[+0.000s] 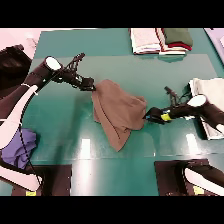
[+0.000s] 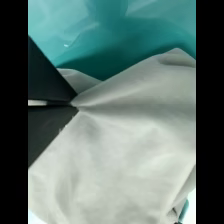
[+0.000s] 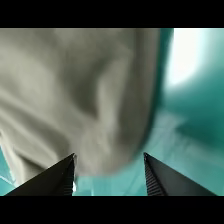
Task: Fold the shirts.
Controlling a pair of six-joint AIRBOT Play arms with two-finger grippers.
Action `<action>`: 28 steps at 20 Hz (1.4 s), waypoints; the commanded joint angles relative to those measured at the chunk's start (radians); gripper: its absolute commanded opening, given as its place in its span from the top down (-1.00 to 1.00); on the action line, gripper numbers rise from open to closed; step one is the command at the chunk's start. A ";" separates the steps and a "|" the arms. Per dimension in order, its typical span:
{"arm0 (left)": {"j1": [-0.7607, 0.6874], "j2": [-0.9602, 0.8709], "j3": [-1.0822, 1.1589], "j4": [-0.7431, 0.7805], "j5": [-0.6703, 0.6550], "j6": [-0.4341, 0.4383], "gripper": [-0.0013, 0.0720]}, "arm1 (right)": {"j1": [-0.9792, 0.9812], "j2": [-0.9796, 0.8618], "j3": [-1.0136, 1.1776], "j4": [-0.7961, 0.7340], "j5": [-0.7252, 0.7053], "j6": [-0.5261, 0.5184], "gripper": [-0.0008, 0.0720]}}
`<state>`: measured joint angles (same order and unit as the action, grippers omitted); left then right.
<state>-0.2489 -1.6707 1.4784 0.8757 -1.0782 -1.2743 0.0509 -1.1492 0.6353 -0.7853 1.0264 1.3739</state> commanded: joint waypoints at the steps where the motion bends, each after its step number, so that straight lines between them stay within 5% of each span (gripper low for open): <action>1: 0.001 0.002 0.003 0.007 -0.019 0.001 0.89 | 0.098 -0.134 0.030 0.067 -0.107 -0.051 -0.20; 3: 0.001 0.002 0.003 0.007 -0.029 0.001 0.89 | 0.129 -0.196 0.093 0.031 -0.109 -0.051 -0.18; 4: 0.001 0.002 0.003 0.007 -0.038 0.001 0.90 | 0.139 -0.213 0.116 0.016 -0.108 -0.051 0.12; 5: 0.001 0.004 0.003 0.008 -0.043 0.001 0.90 | 0.144 -0.217 0.135 -0.007 -0.108 -0.051 0.73; 6: 0.002 0.011 0.003 0.007 -0.041 0.000 0.90 | 0.153 -0.210 0.155 -0.033 -0.106 -0.051 0.94; 10: 0.011 0.174 0.069 0.018 0.020 0.001 0.90 | 0.108 -0.041 0.308 -0.180 0.001 -0.047 0.94; 15: 0.001 0.472 0.299 0.061 0.031 0.027 0.90 | -0.036 0.216 0.724 -0.184 0.144 0.001 0.94; 19: -0.085 0.596 0.360 0.066 0.044 0.072 0.90 | -0.058 0.246 0.985 -0.185 0.198 0.042 0.94; 23: -0.237 0.580 0.309 0.257 0.006 0.074 0.90 | -0.056 0.216 0.994 -0.214 0.240 0.052 0.94; 28: -0.394 0.504 -0.077 0.333 -0.014 0.071 0.90 | -0.056 0.179 0.675 -0.328 0.274 0.061 0.94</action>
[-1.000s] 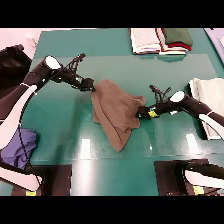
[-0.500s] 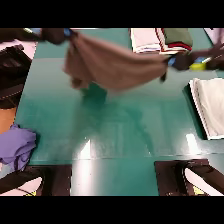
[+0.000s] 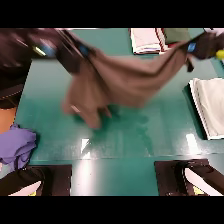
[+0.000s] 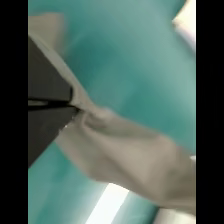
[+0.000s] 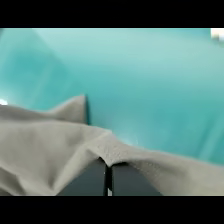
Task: Fold the shirts.
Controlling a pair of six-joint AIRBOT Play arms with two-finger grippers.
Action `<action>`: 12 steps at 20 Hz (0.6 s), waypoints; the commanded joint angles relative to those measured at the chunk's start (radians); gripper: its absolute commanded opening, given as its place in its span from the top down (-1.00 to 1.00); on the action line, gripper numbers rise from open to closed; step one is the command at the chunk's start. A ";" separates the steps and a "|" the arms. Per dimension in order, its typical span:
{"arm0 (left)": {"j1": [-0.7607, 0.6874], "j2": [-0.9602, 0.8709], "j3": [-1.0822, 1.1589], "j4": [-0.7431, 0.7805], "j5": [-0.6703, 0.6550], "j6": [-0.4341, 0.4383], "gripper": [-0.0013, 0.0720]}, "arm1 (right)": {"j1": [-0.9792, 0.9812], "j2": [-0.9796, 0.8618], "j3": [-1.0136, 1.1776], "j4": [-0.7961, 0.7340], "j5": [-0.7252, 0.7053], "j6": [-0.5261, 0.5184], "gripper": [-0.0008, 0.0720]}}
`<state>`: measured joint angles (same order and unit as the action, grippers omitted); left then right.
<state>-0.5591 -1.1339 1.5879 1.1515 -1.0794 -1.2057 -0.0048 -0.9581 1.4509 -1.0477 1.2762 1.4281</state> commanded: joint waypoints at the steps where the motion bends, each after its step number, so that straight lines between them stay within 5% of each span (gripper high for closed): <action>1: -0.111 -0.055 -0.278 0.044 -0.013 0.002 0.90 | -0.001 -0.011 -0.221 -0.101 0.019 0.008 0.94; 7: -0.196 -0.150 -0.545 -0.154 -0.014 0.013 0.88 | -0.001 -0.010 -0.470 -0.157 0.011 0.011 0.94; 8: -0.196 -0.150 -0.545 -0.174 -0.010 0.021 0.45 | -0.001 -0.010 -0.482 -0.157 0.010 0.012 0.94; 9: -0.195 -0.145 -0.542 -0.187 0.002 0.021 -0.24 | -0.001 -0.010 -0.488 -0.157 0.011 0.011 0.94; 10: -0.195 -0.145 -0.528 -0.186 0.003 0.020 -0.42 | -0.001 -0.010 -0.486 -0.156 0.010 0.012 0.94; 12: -0.171 -0.145 -0.476 -0.185 -0.018 0.013 -0.42 | -0.001 -0.010 -0.472 -0.157 0.010 0.011 0.94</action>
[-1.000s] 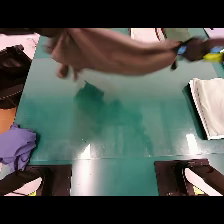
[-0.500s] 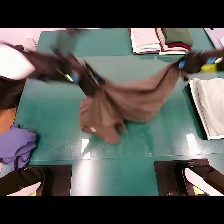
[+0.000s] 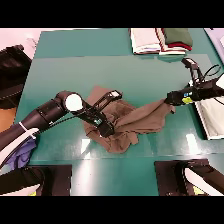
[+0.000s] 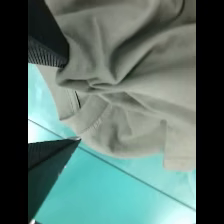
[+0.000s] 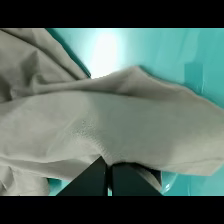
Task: Fold the shirts.
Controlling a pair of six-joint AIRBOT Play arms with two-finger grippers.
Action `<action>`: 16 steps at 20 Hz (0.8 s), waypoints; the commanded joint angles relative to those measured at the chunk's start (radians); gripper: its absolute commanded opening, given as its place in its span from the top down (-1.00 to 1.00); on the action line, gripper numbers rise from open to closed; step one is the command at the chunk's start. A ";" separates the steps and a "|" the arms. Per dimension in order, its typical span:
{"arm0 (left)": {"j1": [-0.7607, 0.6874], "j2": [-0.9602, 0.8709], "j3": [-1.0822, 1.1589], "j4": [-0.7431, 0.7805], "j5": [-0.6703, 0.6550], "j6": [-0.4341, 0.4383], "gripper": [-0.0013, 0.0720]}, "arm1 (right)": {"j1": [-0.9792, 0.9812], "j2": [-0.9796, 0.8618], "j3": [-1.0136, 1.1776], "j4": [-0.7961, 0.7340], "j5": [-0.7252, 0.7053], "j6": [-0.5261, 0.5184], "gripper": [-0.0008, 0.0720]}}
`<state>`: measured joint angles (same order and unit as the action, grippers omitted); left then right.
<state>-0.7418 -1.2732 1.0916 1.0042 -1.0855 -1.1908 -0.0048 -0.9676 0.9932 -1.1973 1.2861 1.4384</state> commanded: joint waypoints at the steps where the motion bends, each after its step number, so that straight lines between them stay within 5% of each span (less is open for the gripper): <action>1: 0.048 -0.006 0.060 -0.036 -0.030 -0.011 -0.42 | -0.001 0.000 -0.004 -0.007 0.002 0.002 0.94; 5: 0.341 -0.006 0.197 -0.037 -0.054 -0.065 -0.42 | -0.001 0.004 0.012 -0.007 -0.001 0.001 0.94; 10: 0.713 -0.019 0.101 -0.032 -0.058 -0.091 -0.42 | -0.001 0.004 0.012 -0.007 -0.014 0.001 0.94; 16: 0.749 -0.070 -0.159 -0.057 0.059 -0.056 -0.42 | -0.001 0.004 0.012 0.000 -0.045 0.002 0.94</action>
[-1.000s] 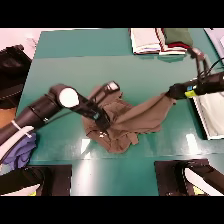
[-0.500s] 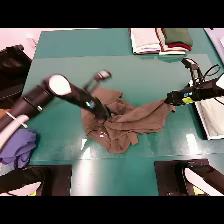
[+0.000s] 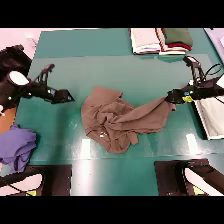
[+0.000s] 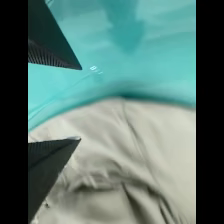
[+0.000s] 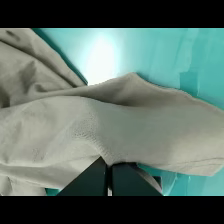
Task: Fold the shirts.
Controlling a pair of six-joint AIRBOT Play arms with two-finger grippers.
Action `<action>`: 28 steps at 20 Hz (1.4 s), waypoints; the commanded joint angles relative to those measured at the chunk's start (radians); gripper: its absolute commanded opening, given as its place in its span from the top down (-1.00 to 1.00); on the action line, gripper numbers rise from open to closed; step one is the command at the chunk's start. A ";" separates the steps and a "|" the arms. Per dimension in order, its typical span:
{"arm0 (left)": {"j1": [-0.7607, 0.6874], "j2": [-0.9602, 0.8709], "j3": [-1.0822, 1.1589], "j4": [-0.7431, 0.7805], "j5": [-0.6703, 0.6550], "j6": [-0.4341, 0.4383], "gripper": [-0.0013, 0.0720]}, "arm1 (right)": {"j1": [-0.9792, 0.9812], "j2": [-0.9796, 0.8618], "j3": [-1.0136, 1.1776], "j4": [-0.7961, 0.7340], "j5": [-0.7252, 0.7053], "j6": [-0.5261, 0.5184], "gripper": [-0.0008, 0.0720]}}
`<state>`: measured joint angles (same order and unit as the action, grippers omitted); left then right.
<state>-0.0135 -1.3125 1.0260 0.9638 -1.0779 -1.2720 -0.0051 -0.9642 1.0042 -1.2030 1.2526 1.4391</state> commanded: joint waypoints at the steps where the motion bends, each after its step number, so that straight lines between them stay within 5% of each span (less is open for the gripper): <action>1: -0.002 -0.053 -0.106 -0.029 0.063 0.029 -0.42 | 0.000 0.001 0.001 0.006 -0.011 0.001 0.94; 9: -0.153 -0.156 -0.098 -0.180 0.172 0.047 -0.31 | 0.000 0.001 0.001 0.007 -0.001 0.002 0.94; 11: -0.153 -0.155 -0.065 -0.176 0.153 0.048 0.73 | 0.000 0.001 0.002 0.007 -0.008 0.002 0.94; 12: -0.153 -0.155 -0.034 -0.176 0.140 0.049 0.90 | 0.000 0.002 0.003 0.008 -0.019 0.002 0.94; 15: -0.149 -0.116 0.119 -0.152 0.081 0.047 0.90 | 0.000 0.002 0.085 0.006 -0.016 0.001 0.94; 22: 0.003 0.282 0.612 -0.116 0.075 0.048 0.90 | -0.005 0.090 0.558 -0.005 -0.011 0.000 0.94; 28: 0.037 0.556 0.836 0.053 0.106 0.046 0.90 | -0.005 0.169 0.825 -0.060 0.040 0.010 0.94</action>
<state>0.0082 -0.8722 1.7622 0.9302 -0.9947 -1.2243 -0.0090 -0.8242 1.7058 -1.2213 1.2583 1.4399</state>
